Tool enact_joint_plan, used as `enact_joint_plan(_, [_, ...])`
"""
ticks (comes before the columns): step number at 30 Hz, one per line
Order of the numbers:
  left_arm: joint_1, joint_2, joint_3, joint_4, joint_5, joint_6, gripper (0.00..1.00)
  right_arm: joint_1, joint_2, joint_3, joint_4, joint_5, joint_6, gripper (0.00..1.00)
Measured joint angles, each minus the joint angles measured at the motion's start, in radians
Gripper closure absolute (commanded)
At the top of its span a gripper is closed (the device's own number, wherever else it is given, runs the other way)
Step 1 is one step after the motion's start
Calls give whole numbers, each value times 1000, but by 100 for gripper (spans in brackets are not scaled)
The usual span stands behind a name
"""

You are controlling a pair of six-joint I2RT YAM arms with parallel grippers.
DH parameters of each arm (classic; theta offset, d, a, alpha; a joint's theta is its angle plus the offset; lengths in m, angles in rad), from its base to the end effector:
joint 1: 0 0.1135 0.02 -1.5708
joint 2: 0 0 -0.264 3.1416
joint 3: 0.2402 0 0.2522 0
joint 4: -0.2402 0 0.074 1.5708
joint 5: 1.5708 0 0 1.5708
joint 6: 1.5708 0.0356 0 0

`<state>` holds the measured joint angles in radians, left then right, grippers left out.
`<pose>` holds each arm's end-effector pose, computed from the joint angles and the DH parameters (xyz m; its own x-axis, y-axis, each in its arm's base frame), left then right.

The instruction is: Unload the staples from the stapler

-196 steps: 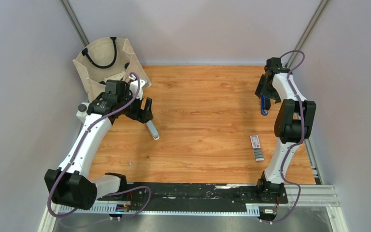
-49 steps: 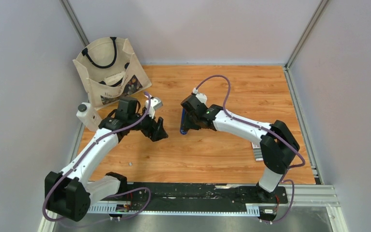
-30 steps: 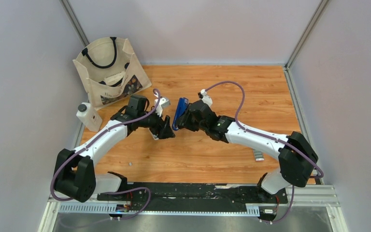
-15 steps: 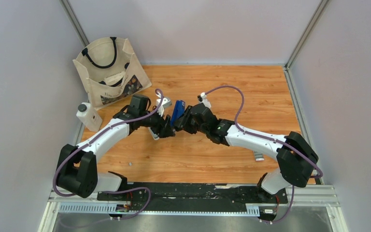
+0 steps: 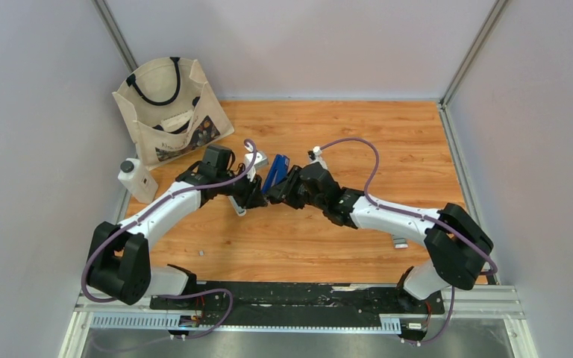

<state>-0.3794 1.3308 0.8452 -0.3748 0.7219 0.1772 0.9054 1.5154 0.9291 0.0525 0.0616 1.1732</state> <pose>0.2398 -0.1210 0.2323 -0.5736 0.3711 -0.7302 0.7918 0.4797 -0.3782 0.2097 0.2637 0.2358 -0.8154 0.4516 -0.3622 -0.0017 0.6238 0.7816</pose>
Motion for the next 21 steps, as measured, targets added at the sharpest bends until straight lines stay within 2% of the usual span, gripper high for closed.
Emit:
enact_joint_plan(10, [-9,17,11,-3,-114,120,73,-104,-79,-133,107,-195,-10,100])
enact_joint_plan(21, [-86,31,11,55,-319,249,77,-180,-77,-140,96,-348,-177,100])
